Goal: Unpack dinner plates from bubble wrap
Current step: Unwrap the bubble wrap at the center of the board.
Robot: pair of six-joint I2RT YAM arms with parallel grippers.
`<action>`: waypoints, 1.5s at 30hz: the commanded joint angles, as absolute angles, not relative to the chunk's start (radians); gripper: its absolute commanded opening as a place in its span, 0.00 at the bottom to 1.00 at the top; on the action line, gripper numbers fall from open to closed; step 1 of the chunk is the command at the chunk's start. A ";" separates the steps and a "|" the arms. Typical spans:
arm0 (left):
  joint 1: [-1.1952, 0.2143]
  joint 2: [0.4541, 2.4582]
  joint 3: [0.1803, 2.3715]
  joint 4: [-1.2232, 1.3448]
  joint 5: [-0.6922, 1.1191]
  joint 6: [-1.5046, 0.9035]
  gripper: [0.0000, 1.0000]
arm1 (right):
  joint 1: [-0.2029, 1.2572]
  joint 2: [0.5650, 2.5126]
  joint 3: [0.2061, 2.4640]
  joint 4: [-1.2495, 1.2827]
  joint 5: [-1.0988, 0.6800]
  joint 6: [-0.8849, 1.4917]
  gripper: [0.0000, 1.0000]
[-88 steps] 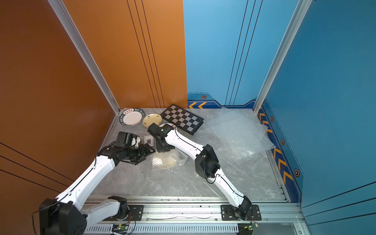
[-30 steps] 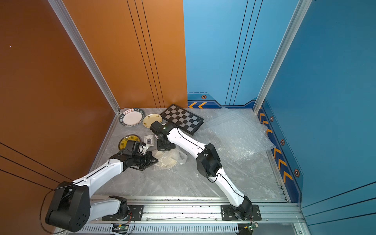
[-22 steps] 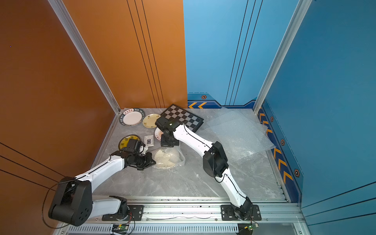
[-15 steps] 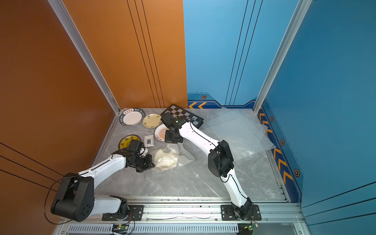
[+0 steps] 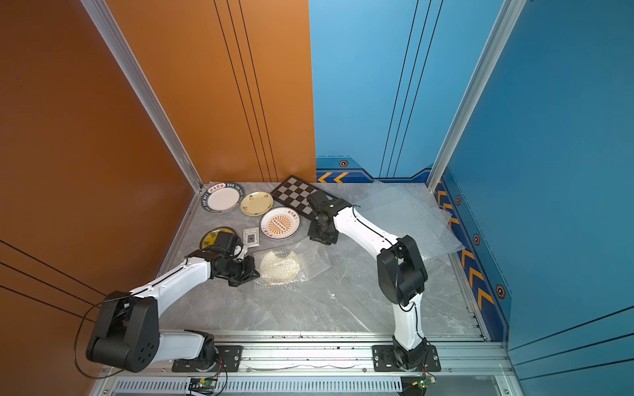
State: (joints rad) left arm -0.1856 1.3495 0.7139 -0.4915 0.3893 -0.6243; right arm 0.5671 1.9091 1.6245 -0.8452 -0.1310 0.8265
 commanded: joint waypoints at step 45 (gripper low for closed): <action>-0.516 1.154 0.602 -0.214 0.749 -0.677 0.32 | 0.786 1.925 1.655 -0.768 -0.415 0.799 0.76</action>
State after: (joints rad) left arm -0.4816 1.1313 0.6216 -0.2634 0.7223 -0.6594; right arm 0.7731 1.9282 1.6272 -0.7406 -0.4164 0.7692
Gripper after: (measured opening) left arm 0.316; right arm 0.762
